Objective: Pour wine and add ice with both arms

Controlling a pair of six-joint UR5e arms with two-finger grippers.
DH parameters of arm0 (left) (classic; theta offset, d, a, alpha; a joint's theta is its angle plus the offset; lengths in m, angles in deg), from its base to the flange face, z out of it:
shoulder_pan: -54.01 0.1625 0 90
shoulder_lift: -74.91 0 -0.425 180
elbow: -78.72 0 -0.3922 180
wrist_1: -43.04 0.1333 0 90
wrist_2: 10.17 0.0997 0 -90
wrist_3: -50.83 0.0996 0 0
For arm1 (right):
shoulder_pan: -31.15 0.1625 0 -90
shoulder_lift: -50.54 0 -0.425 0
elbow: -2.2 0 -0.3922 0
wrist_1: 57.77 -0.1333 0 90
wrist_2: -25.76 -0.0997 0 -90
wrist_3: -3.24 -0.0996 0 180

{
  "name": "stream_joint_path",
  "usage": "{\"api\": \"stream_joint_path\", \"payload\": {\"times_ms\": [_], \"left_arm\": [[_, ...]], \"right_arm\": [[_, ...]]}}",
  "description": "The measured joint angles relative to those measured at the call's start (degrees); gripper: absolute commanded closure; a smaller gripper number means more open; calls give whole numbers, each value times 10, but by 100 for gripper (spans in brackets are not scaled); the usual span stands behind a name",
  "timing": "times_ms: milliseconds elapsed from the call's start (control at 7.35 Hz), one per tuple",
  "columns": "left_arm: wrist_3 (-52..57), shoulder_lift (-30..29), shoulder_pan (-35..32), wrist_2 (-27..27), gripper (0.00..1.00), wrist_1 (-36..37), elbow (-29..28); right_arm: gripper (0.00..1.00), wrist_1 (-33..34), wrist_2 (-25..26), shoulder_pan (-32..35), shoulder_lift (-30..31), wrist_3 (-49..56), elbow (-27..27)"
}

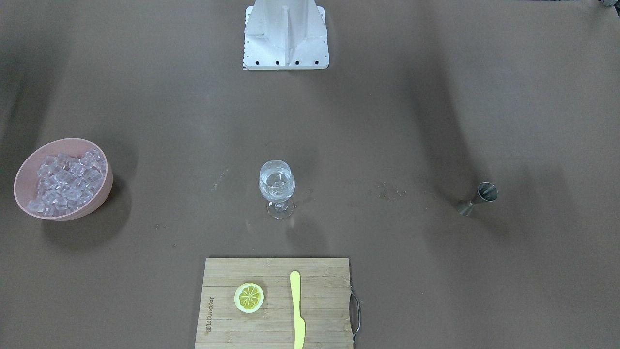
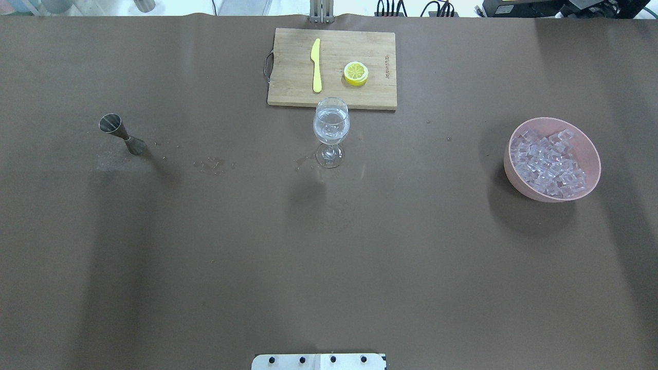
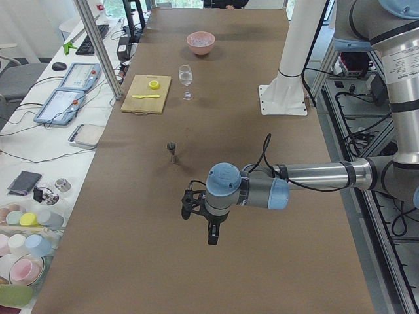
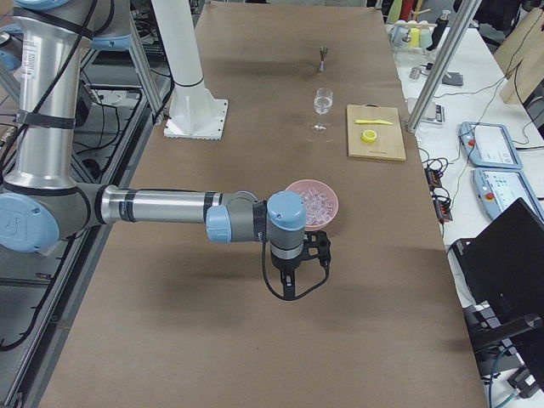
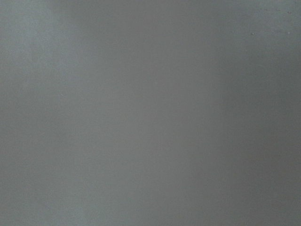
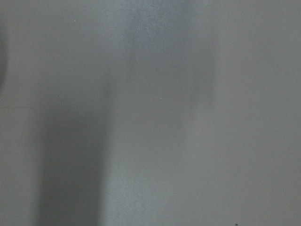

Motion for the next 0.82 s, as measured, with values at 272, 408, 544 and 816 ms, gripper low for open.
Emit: {"api": "stream_joint_path", "payload": {"times_ms": [272,408,544,816], "left_arm": [[1,0,0,2,2,0,-11],[1,0,0,2,2,0,-12],[1,-1,0,1,2,0,-13],[1,-1,0,1,2,1,-13]], "right_arm": [[0,0,0,0,-1,0,0],[0,0,-1,0,-1,0,-1],[0,0,-1,0,-1,0,-1],[0,0,-1,0,0,-1,-3]]}}
